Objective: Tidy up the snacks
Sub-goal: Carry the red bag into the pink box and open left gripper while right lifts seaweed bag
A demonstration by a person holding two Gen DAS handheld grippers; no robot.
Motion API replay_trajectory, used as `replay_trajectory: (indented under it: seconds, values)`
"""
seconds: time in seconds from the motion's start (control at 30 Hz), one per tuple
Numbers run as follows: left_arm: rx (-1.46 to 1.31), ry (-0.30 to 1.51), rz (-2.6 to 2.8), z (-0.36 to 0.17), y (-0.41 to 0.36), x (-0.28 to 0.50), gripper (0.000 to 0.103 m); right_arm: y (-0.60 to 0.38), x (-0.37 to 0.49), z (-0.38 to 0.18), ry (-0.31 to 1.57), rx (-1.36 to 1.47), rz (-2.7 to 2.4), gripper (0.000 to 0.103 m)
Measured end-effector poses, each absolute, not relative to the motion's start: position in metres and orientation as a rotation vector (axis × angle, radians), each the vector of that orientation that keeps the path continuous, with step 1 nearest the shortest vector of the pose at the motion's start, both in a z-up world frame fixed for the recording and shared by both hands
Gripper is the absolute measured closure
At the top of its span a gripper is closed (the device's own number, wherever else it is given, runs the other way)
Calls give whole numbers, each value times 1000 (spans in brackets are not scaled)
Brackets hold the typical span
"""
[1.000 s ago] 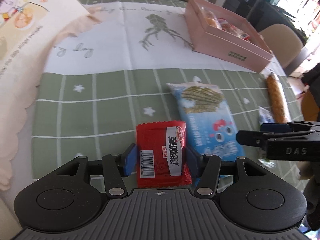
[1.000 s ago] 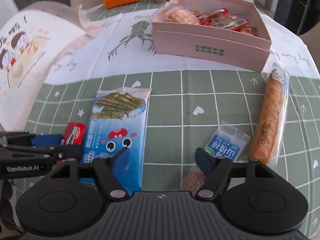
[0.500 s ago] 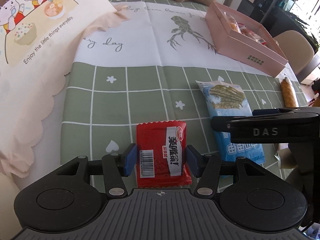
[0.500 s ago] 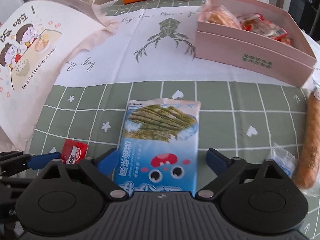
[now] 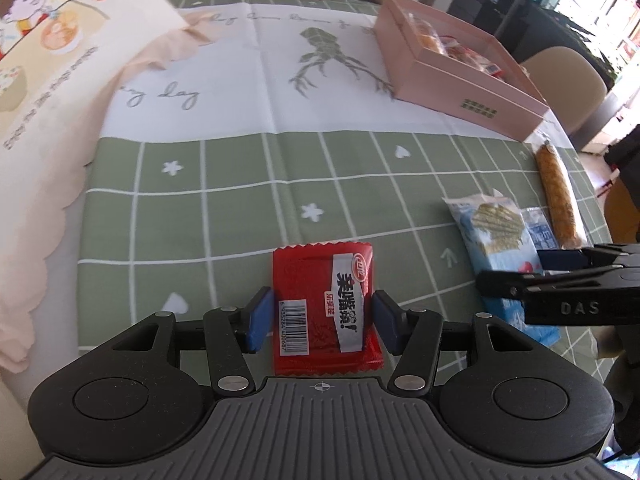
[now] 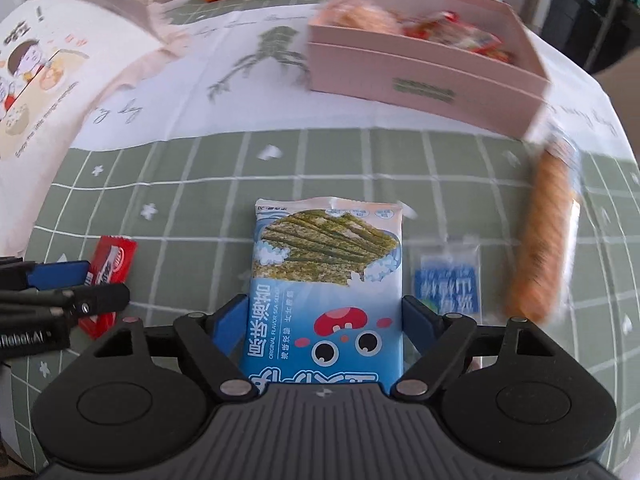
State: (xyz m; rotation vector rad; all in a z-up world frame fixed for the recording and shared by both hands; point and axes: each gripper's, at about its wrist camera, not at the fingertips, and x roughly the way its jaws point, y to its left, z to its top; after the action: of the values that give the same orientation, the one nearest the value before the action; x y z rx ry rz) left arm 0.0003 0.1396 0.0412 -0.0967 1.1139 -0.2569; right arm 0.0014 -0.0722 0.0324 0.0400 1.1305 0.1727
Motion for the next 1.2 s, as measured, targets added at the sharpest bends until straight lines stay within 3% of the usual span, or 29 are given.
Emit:
replay_trajectory:
  seconds: [0.3, 0.47, 0.73, 1.07, 1.2]
  values:
    - [-70, 1118, -300, 40, 126, 0, 43, -63, -3, 24, 1095, -33, 135, 6]
    - [-67, 1117, -306, 40, 124, 0, 43, -68, -5, 35, 1102, -32, 190, 25]
    - [-103, 1122, -372, 45, 107, 8, 45, -94, -14, 87, 984, 20, 151, 26]
    - [-188, 863, -509, 160, 55, 87, 44, -143, -31, 119, 890, 86, 55, 26]
    - [-113, 761, -516, 199, 5, 145, 38, -159, -35, 119, 862, 112, 54, 26]
